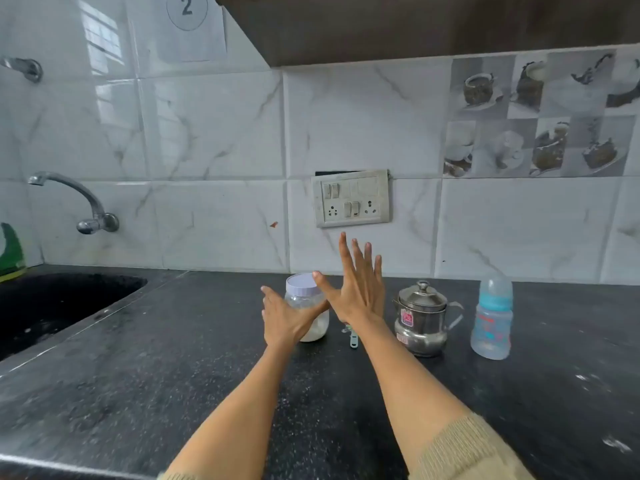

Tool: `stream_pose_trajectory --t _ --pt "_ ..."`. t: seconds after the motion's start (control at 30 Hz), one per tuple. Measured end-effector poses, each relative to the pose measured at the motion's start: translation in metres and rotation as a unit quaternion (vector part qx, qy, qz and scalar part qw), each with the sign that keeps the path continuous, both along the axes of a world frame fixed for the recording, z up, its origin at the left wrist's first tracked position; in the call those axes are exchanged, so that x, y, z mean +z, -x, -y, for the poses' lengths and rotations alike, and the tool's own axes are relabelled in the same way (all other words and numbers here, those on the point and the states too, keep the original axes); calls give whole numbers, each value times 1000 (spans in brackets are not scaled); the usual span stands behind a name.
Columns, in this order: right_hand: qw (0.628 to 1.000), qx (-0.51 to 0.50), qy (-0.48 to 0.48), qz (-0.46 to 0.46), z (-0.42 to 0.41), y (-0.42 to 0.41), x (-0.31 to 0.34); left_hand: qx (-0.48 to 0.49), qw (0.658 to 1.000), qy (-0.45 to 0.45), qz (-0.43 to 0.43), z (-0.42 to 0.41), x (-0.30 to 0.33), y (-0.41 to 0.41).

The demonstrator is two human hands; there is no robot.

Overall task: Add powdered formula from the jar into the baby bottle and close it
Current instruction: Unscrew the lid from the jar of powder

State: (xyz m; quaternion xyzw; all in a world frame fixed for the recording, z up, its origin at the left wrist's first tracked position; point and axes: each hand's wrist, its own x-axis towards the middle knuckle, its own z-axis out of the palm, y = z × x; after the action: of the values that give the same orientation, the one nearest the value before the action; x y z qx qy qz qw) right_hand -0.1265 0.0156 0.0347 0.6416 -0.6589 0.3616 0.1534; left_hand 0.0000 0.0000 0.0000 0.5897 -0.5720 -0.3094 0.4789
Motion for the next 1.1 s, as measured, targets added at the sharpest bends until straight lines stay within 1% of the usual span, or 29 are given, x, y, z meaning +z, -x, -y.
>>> stream_pose_trajectory --t 0.1,0.27,0.4,0.5,0.63,0.77,0.97,1.1 --pt "998 25 -57 5 17 -6 5 -24 999 10 -21 16 0 5" --pt "978 95 -170 67 20 -12 15 -12 998 59 -33 28 -4 7" --pt "967 141 -184 103 18 -11 17 -44 997 59 -12 19 1 4" --pt "947 159 -244 134 5 -7 24 -72 996 50 13 2 4 6" --pt "943 134 -289 96 -30 0 35 -81 995 37 42 -30 7 10" --pt "943 91 -316 44 -72 10 48 -117 991 23 61 -72 11 18" --pt "921 34 -388 -28 -126 25 72 -179 980 22 88 -122 18 36" --pt "911 10 -410 -53 -148 27 82 -192 977 38 87 -139 14 46"
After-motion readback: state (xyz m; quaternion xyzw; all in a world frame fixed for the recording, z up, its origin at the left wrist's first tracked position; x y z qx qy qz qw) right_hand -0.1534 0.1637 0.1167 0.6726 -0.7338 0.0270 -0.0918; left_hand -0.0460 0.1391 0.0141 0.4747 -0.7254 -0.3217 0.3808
